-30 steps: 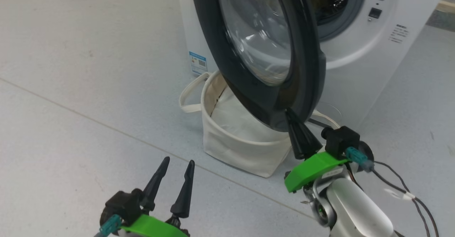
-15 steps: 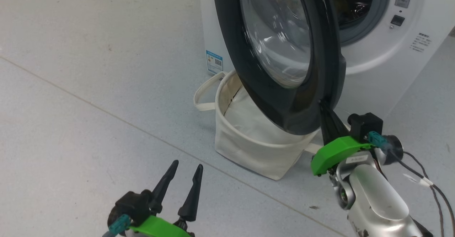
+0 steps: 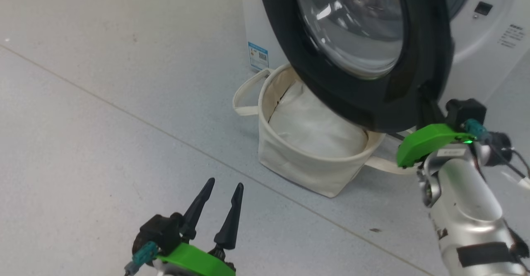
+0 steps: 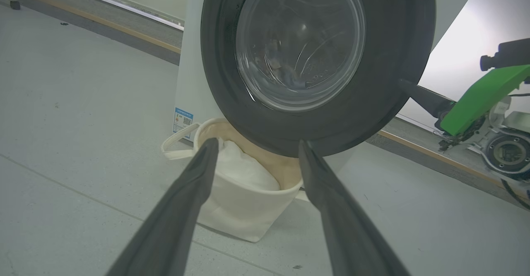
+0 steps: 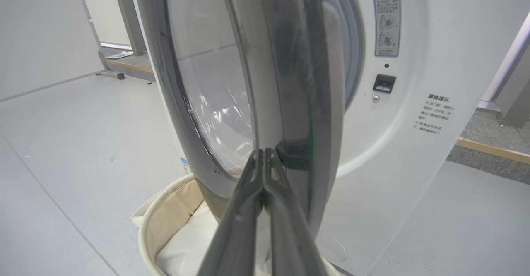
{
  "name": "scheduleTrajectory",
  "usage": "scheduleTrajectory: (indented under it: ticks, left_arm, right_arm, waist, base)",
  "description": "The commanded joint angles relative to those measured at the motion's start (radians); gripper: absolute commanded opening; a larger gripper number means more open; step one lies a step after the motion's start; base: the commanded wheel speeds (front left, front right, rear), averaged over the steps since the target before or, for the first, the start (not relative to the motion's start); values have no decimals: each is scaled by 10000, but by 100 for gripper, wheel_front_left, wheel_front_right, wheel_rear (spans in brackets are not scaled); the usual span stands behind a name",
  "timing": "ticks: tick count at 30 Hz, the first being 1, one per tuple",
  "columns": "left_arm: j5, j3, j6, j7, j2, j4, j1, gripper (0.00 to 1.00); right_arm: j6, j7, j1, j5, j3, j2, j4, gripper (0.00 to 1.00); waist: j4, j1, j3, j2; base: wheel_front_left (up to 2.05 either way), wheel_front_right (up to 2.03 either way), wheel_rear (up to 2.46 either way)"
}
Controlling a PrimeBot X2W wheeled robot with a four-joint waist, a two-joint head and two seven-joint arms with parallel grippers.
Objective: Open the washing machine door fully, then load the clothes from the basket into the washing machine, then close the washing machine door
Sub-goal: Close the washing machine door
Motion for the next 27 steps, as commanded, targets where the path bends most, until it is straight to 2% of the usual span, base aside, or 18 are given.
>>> scheduleTrajectory:
  ticks: [1, 8, 11, 16, 22, 27]
  left_arm:
    - [-113, 176, 94, -118, 1, -428, -436, 100]
    - [-308, 156, 346, -118, 1, -706, -506, 100]
    - [-418, 132, 434, -118, 1, -808, -502, 100]
    - [-529, -35, 531, -118, 1, -886, -547, 100]
    - [-696, -217, 686, -118, 1, -1005, -597, 100]
    - [-781, -339, 737, -118, 1, -1082, -692, 100]
  right_arm:
    - [-2, -124, -662, -905, -430, 72, -207, 0]
    - [-2, -124, -1496, -2891, -2593, 72, -203, 0]
    - [-2, -124, -1822, -3967, -3244, 52, -343, 0]
    - [-2, -124, -2284, -4929, -4224, -13, -464, 0]
    - [-2, -124, -2827, -5582, -5543, -48, -755, 0]
    - [-2, -124, -3236, -5886, -6144, -162, -807, 0]
  waist:
    - [120, 0, 202, 0]
    - [449, 0, 692, 0]
    - [574, 0, 926, 0]
    - [770, 0, 1184, 0]
    - [930, 0, 1452, 0]
    - [987, 0, 1685, 0]
  base:
    - [0, 0, 0]
    - [0, 0, 0]
    - [0, 0, 0]
    - [0, 0, 0]
    - [0, 0, 0]
    - [0, 0, 0]
